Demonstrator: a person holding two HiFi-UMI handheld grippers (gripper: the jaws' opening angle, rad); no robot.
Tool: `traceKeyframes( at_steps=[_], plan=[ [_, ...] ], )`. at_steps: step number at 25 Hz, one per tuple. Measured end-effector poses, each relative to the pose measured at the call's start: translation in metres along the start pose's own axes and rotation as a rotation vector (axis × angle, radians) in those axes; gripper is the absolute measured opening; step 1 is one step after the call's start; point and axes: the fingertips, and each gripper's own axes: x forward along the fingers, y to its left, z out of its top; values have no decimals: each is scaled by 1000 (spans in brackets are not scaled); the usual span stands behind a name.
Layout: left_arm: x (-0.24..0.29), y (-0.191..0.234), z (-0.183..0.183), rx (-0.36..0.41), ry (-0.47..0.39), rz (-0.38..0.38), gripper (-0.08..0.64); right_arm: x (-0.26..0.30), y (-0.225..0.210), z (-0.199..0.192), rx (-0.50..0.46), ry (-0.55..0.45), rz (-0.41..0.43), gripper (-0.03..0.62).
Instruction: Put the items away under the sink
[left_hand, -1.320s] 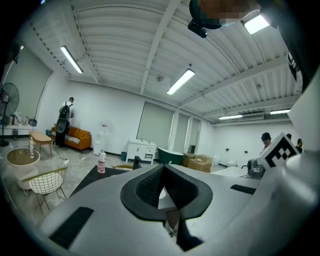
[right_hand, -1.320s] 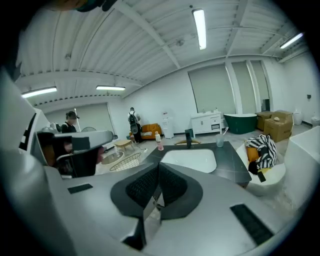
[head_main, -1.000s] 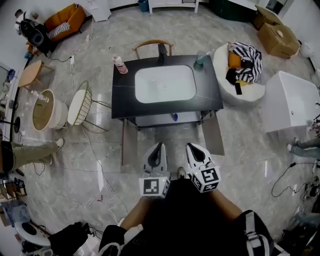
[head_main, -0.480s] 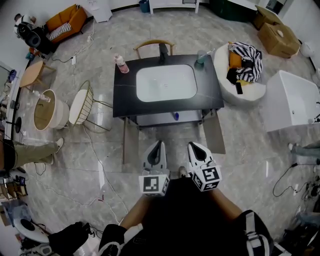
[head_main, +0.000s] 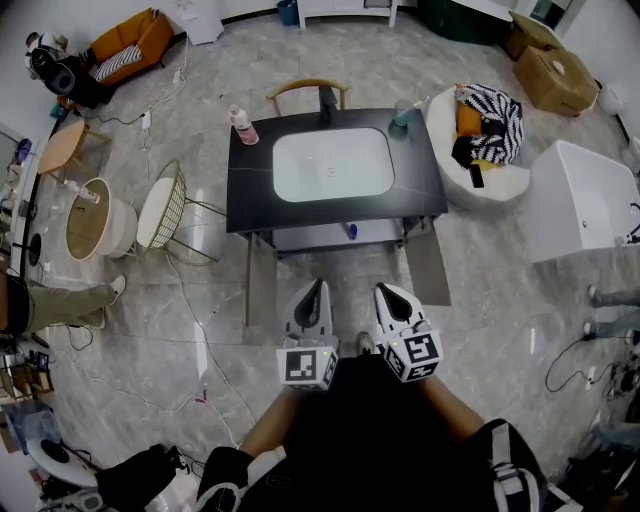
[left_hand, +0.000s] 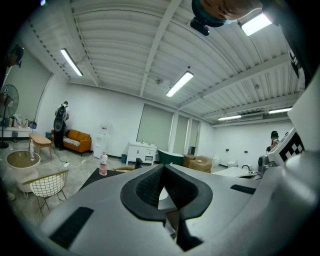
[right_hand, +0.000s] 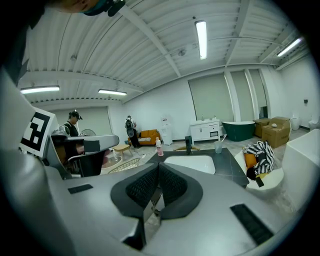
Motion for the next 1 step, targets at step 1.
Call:
traceKeyframes(
  at_steps=[1],
  plan=[
    [0, 0, 1, -2, 0, -1, 15, 1, 1, 0, 0, 0, 2, 11]
  ],
)
